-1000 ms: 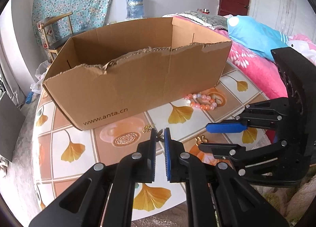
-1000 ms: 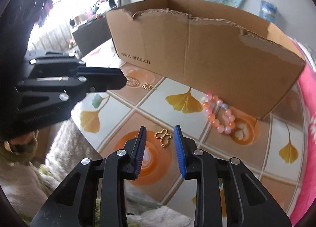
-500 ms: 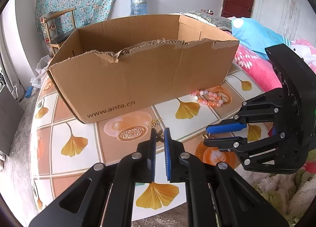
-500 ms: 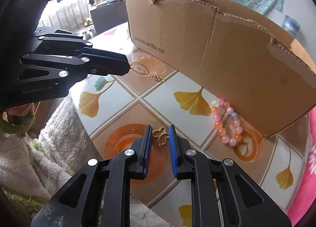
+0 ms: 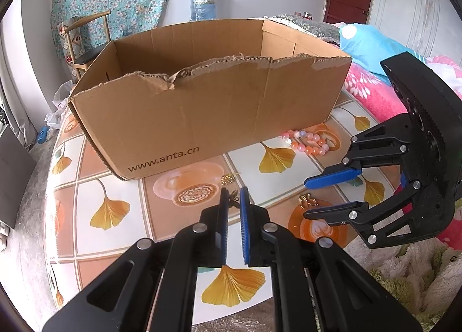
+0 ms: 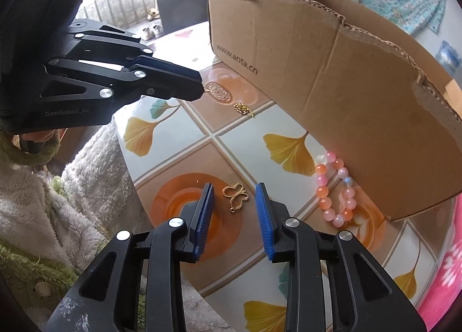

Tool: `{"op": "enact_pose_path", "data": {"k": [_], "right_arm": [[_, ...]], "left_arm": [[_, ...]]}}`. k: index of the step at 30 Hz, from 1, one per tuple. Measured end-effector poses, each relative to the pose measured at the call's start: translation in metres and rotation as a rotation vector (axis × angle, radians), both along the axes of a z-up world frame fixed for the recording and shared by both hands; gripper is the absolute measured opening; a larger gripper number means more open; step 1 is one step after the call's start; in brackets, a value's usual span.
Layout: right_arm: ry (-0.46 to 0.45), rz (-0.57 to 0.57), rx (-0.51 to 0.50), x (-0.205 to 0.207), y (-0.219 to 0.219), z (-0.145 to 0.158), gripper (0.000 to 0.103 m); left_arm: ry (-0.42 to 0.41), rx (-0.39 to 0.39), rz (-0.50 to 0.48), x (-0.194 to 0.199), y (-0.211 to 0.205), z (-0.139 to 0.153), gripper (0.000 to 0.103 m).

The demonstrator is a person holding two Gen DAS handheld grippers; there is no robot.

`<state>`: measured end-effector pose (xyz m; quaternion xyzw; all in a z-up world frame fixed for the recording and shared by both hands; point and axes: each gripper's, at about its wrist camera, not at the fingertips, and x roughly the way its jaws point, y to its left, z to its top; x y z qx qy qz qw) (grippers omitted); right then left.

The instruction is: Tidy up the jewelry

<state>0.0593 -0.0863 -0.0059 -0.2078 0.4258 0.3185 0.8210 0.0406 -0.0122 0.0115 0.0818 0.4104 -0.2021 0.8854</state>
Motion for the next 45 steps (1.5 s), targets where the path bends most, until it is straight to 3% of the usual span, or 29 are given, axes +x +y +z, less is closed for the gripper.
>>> {"op": "enact_pose_path", "data": {"k": [4, 19, 25, 28, 35, 38, 45], "right_arm": [[-0.004, 0.017, -0.002, -0.001, 0.003, -0.001, 0.014], [-0.043, -0.085, 0.1, -0.01, -0.016, 0.015, 0.013], [-0.116, -0.098, 0.167, -0.02, -0.026, 0.055, 0.013], [-0.187, -0.091, 0.217, -0.02, -0.033, 0.09, 0.013], [-0.303, -0.071, 0.262, 0.013, -0.053, 0.152, 0.013], [-0.252, -0.058, 0.232, 0.053, -0.059, 0.158, 0.013], [0.056, -0.061, 0.084, 0.157, -0.059, 0.125, 0.013]], "left_arm": [[-0.001, 0.0, 0.002, 0.0, 0.0, 0.0, 0.007], [-0.03, -0.004, 0.002, -0.004, 0.0, 0.009, 0.007], [-0.092, -0.04, 0.002, -0.012, 0.001, 0.038, 0.008], [-0.154, -0.059, -0.003, -0.012, 0.002, 0.064, 0.007], [-0.252, -0.088, -0.096, 0.023, -0.003, 0.112, 0.007], [-0.165, -0.078, -0.167, 0.065, -0.016, 0.108, 0.007], [0.169, -0.003, -0.244, 0.156, -0.047, 0.065, 0.007]]}}
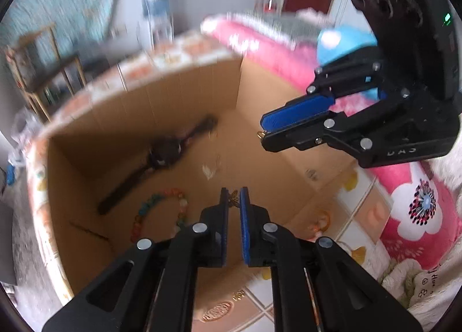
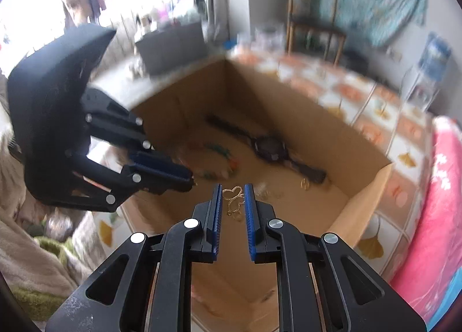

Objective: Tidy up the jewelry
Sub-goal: 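Carry both charms over the box and open both grippers inside it, then withdraw both grippers from the box toward the pink bead bracelet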

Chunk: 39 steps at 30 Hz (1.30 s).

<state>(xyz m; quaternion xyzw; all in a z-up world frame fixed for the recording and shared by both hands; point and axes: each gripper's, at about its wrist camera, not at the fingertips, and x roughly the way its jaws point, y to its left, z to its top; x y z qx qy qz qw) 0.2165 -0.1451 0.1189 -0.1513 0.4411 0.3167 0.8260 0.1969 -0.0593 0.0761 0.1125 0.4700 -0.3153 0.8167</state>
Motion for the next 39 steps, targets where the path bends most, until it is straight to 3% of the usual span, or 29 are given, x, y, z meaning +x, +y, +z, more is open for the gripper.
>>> {"op": "enact_pose_path", "data": {"k": [3, 8, 15, 21, 28, 31, 34, 39], "right_arm": [[0.065, 0.024, -0.093, 0.02, 0.004, -0.019, 0.013], [0.087, 0.084, -0.215, 0.026, 0.014, -0.035, 0.013], [0.108, 0.108, -0.297, 0.034, 0.016, -0.048, 0.013], [0.115, 0.089, -0.279, 0.04, 0.01, -0.046, 0.016], [0.097, 0.063, -0.239, 0.044, 0.0, -0.034, 0.019], [0.073, 0.038, -0.198, 0.044, -0.007, -0.02, 0.027], [0.044, 0.011, -0.156, 0.041, -0.015, -0.01, 0.031], [-0.06, -0.055, 0.023, 0.014, -0.04, 0.033, 0.04]], "left_arm": [[0.123, 0.027, -0.002, 0.022, -0.009, -0.018, 0.007], [0.292, 0.053, 0.001, 0.045, -0.017, -0.041, 0.007], [0.389, 0.09, 0.052, 0.062, -0.015, -0.059, 0.008], [0.446, 0.06, 0.078, 0.066, -0.014, -0.064, 0.008], [0.438, 0.041, 0.108, 0.072, -0.006, -0.06, 0.014], [0.401, 0.018, 0.124, 0.073, 0.002, -0.049, 0.015], [0.309, -0.001, 0.144, 0.067, 0.01, -0.026, 0.02], [0.105, -0.072, 0.165, 0.029, 0.031, 0.025, 0.031]]}}
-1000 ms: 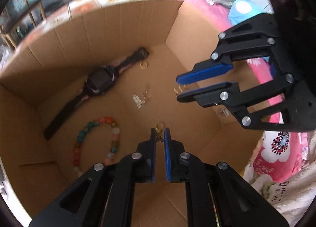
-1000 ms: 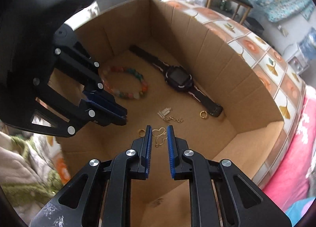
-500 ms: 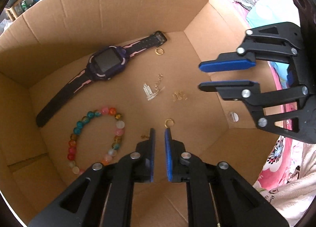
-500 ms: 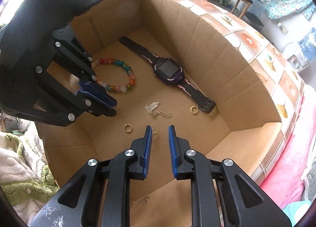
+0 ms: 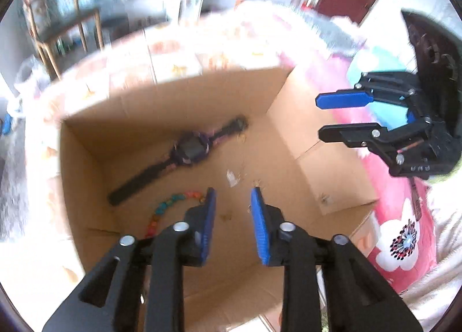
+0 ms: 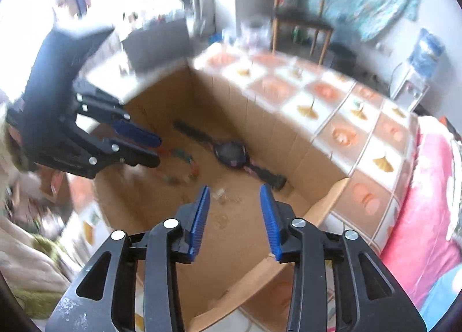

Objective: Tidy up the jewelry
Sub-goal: 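Withdraw both grippers from the box toward the pink bead bracelet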

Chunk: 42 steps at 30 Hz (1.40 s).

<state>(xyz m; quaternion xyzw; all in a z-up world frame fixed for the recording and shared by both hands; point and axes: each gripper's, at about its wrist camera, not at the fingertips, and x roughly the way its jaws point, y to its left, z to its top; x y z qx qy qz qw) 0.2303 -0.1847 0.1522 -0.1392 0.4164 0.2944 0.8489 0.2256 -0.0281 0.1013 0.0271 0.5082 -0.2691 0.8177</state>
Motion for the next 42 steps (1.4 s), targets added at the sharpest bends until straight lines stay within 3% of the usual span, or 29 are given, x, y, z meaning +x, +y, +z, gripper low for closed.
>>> {"op": "enact_pose_path", "data": {"k": [4, 9, 12, 17, 20, 23, 28, 37, 42], "right_arm": [[-0.073, -0.039, 0.183, -0.048, -0.028, 0.028, 0.053], [-0.079, -0.04, 0.317, -0.115, -0.043, 0.018, 0.07], [-0.033, -0.067, 0.367, -0.144, -0.04, -0.008, 0.072], [0.136, -0.181, 0.428, -0.154, -0.021, -0.078, 0.072], [0.202, -0.244, 0.417, -0.155, -0.005, -0.109, 0.062], [0.161, -0.294, 0.386, -0.157, 0.006, -0.114, 0.053], [0.067, -0.357, 0.252, -0.151, 0.03, -0.118, 0.032], [0.036, -0.325, 0.15, -0.147, 0.051, -0.133, 0.03], [0.045, -0.313, 0.138, -0.139, 0.056, -0.14, 0.03]], "left_arm": [[-0.184, -0.072, 0.051, -0.052, 0.033, 0.035, 0.052], [-0.345, -0.068, 0.107, -0.123, 0.061, 0.039, 0.074], [-0.35, -0.069, 0.128, -0.156, 0.066, 0.017, 0.081], [-0.248, -0.114, 0.195, -0.174, 0.062, -0.036, 0.082], [-0.243, -0.065, 0.243, -0.176, 0.055, -0.068, 0.082], [-0.262, -0.031, 0.263, -0.171, 0.05, -0.085, 0.082], [-0.286, 0.003, 0.249, -0.164, 0.04, -0.102, 0.058], [-0.309, 0.065, 0.129, -0.155, 0.017, -0.112, 0.027], [-0.294, 0.089, 0.101, -0.15, 0.011, -0.117, 0.018]]}}
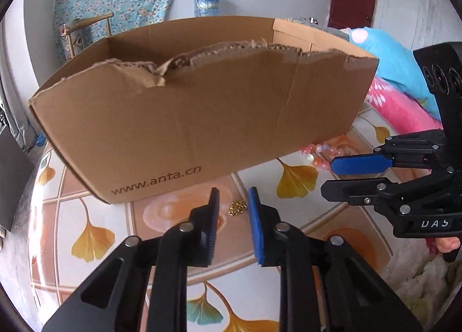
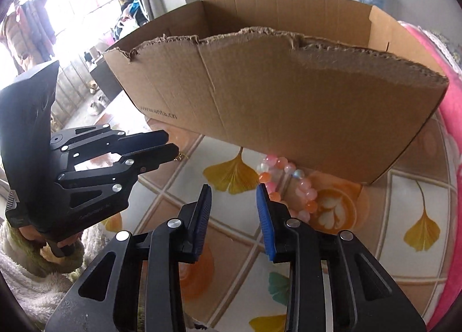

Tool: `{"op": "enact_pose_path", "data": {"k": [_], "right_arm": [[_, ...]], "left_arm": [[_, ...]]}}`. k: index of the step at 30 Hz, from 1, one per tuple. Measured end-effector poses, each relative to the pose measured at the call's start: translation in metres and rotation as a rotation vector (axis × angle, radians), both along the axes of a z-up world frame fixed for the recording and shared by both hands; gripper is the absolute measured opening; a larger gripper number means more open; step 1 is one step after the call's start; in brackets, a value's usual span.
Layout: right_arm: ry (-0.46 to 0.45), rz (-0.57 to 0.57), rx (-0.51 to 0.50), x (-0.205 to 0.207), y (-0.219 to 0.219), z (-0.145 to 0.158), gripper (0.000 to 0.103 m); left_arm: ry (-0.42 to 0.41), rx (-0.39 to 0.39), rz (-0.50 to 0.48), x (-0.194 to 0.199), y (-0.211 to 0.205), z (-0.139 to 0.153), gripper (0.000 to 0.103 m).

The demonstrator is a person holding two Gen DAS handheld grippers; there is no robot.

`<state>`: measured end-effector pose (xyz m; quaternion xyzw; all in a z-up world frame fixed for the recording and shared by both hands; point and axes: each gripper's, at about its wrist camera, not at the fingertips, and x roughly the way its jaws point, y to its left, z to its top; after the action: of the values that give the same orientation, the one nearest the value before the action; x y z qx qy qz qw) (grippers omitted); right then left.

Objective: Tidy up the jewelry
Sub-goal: 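Withdraw both grippers from the box toward the pink bead bracelet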

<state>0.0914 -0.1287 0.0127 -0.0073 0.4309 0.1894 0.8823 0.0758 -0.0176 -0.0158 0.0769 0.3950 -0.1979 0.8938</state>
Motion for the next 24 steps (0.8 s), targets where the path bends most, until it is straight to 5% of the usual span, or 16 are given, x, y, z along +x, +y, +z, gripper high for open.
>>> {"op": "enact_pose_path", "data": {"k": [16, 24], "right_arm": [[0.039, -0.014, 0.068, 0.013, -0.024, -0.005, 0.03], [0.032, -0.016, 0.075, 0.012, -0.031, -0.002, 0.03]], "left_arm": [[0.016, 0.043, -0.026, 0.007, -0.01, -0.005, 0.0], [-0.003, -0.078, -0.004, -0.005, 0.009, 0.024, 0.0]]}}
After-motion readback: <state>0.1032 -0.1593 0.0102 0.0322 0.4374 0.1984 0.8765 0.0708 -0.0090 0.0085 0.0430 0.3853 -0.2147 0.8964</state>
